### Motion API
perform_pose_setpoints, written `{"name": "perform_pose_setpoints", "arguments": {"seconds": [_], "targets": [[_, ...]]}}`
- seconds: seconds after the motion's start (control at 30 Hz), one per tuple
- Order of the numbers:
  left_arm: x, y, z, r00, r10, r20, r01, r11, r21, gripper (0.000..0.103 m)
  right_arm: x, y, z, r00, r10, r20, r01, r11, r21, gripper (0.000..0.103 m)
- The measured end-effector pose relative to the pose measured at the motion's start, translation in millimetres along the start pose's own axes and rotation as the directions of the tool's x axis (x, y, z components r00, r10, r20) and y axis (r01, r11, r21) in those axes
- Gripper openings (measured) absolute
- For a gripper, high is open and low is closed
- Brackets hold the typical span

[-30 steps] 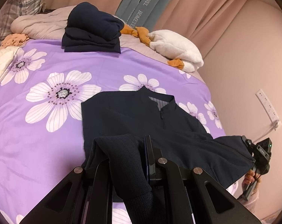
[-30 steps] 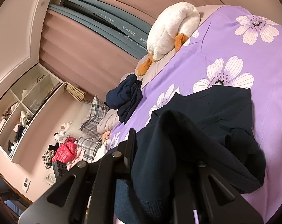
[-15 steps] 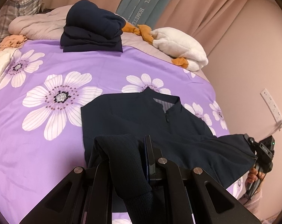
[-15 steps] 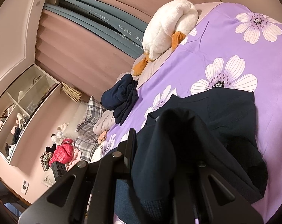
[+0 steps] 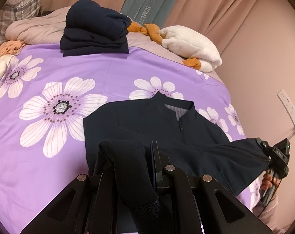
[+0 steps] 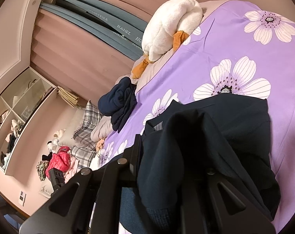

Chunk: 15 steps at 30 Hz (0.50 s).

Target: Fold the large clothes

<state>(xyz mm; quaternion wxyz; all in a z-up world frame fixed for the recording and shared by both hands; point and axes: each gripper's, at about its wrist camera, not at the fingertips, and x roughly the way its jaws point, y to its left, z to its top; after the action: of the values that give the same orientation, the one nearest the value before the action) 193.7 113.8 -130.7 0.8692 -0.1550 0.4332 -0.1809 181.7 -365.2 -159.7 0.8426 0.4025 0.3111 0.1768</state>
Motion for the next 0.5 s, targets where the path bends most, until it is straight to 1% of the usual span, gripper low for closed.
{"name": "perform_pose_setpoints", "arguments": {"seconds": [0.5], "targets": [[19,-4,16,1.0,0.023,0.011,-0.023,0.999,0.022,0.006,18,-12,10,0.999,-0.039,0.011,0.039,0.999,0.008,0.012]]}}
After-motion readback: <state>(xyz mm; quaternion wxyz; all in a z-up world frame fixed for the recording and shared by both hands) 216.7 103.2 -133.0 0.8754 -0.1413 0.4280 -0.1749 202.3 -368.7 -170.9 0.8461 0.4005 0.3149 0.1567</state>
